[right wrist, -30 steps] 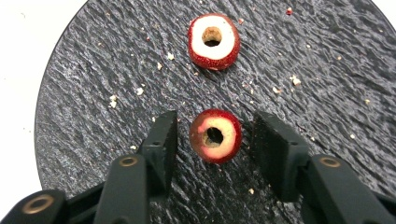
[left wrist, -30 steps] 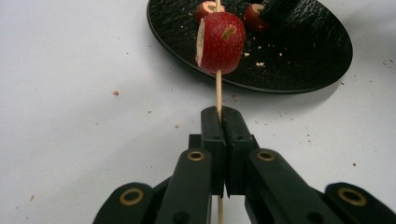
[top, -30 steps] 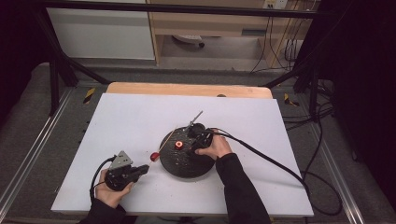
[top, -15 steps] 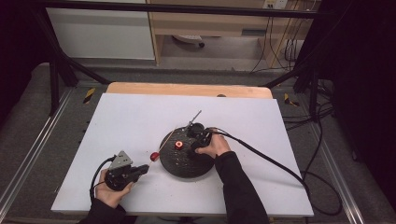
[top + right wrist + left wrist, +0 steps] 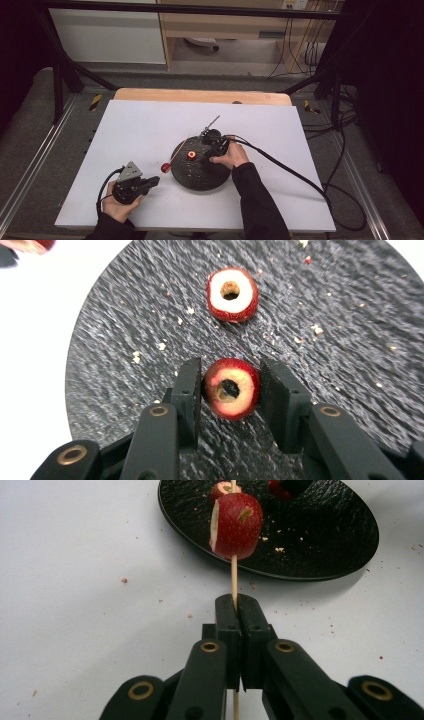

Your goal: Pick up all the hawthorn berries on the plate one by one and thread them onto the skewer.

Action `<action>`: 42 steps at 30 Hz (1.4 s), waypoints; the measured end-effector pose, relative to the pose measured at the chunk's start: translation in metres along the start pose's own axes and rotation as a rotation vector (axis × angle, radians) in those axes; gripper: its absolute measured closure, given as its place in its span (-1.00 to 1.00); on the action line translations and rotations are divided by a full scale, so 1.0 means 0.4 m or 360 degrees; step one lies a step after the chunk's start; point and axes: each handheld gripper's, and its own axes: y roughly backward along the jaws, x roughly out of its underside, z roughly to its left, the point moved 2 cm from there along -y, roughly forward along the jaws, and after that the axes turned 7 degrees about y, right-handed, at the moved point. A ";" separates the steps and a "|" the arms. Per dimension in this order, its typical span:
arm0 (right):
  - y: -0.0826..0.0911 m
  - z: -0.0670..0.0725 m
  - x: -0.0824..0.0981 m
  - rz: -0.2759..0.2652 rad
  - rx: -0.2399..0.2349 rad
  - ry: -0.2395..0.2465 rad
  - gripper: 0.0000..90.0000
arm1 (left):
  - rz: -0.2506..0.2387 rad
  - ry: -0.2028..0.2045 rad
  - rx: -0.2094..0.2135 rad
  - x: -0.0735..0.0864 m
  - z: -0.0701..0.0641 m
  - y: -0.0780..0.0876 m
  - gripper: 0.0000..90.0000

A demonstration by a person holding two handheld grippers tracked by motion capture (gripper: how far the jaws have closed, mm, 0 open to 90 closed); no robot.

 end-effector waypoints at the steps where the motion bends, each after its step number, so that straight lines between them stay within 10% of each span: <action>1: 0.006 0.001 0.000 -0.0011 0.0002 -0.0009 0.40 | 0.0000 0.0000 0.0000 0.000 -0.001 0.000 0.97; 16: 0.071 0.005 0.049 -0.0183 0.0016 -0.0170 0.40 | -0.0011 -0.0010 0.0002 -0.002 -0.010 -0.001 0.97; 30: 0.101 0.016 0.119 -0.0731 -0.0063 -0.0397 0.41 | -0.0030 -0.0022 0.0008 -0.005 -0.025 -0.003 0.97; 42: 0.106 0.010 0.162 -0.1035 -0.0073 -0.0570 0.41 | -0.0046 -0.0023 0.0011 -0.006 -0.038 -0.006 0.97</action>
